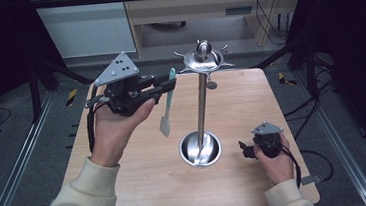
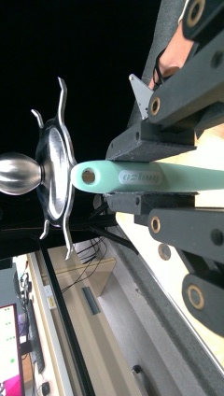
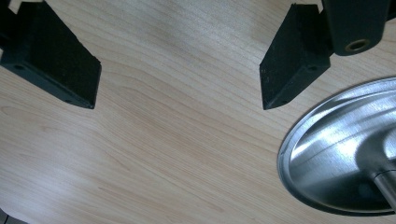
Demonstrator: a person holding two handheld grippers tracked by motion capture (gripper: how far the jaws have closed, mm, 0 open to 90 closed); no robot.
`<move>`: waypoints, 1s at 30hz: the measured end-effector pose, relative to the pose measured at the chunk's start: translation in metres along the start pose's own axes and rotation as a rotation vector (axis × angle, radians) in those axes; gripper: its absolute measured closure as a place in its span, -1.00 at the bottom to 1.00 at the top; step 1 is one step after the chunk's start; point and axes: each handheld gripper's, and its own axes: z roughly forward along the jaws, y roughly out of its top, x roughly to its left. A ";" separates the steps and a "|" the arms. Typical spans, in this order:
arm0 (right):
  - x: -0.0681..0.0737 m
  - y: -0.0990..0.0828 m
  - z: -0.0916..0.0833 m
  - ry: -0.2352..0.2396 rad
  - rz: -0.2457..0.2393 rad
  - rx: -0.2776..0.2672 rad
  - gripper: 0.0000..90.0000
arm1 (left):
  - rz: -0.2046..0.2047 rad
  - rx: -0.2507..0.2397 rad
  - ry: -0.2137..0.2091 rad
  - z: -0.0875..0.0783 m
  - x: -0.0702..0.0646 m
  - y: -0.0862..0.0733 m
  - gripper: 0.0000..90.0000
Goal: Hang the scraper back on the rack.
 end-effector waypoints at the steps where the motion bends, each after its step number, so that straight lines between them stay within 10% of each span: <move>1: 0.000 0.000 0.000 0.001 0.001 0.001 -0.71 | -0.003 -0.002 -0.003 0.000 0.000 0.000 0.65; 30: 0.000 0.000 0.000 0.002 -0.002 0.002 -0.71 | -0.009 0.007 -0.038 0.006 -0.001 0.000 0.65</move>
